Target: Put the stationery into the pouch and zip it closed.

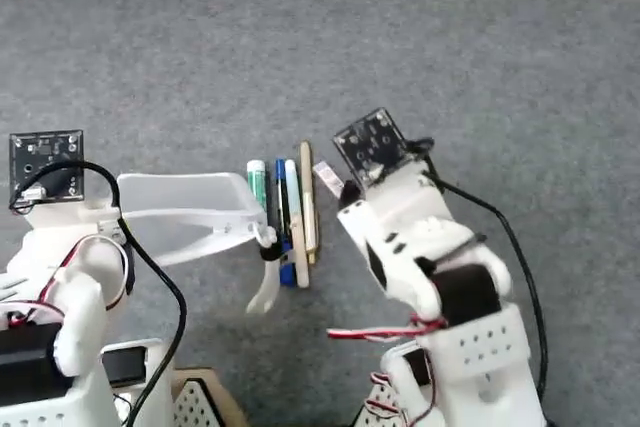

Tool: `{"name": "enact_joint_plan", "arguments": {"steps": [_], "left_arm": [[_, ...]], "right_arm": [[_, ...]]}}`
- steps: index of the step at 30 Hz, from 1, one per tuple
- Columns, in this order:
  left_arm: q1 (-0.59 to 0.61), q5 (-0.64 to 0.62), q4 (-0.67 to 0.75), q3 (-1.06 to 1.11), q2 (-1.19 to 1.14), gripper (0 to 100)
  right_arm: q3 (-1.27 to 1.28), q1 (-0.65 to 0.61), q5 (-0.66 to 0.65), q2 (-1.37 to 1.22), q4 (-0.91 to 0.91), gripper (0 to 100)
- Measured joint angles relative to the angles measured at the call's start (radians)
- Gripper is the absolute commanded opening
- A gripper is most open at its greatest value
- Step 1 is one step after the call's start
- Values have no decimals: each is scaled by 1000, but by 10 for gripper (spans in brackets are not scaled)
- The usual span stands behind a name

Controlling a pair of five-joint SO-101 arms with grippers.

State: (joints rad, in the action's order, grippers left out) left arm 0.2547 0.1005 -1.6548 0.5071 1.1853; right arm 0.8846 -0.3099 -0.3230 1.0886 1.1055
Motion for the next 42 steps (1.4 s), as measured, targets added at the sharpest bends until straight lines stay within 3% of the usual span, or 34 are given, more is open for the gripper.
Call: {"name": "enact_joint_plan", "arguments": {"steps": [11,20,26,31,42], "left_arm": [[97,-2,6,-37,-308,28],[150,-6,66,-38,-371,28],[152,-5,72,-38,-376,28],[152,-5,75,-38,-381,28],[153,-5,77,-38,-384,28]], "right_arm": [[-364,-26,186,-483,55,318],[-674,-26,279,-954,126,318],[-844,-25,296,-1211,152,310],[-954,-25,296,-1375,152,221],[-1162,-100,296,-1623,152,250]]}}
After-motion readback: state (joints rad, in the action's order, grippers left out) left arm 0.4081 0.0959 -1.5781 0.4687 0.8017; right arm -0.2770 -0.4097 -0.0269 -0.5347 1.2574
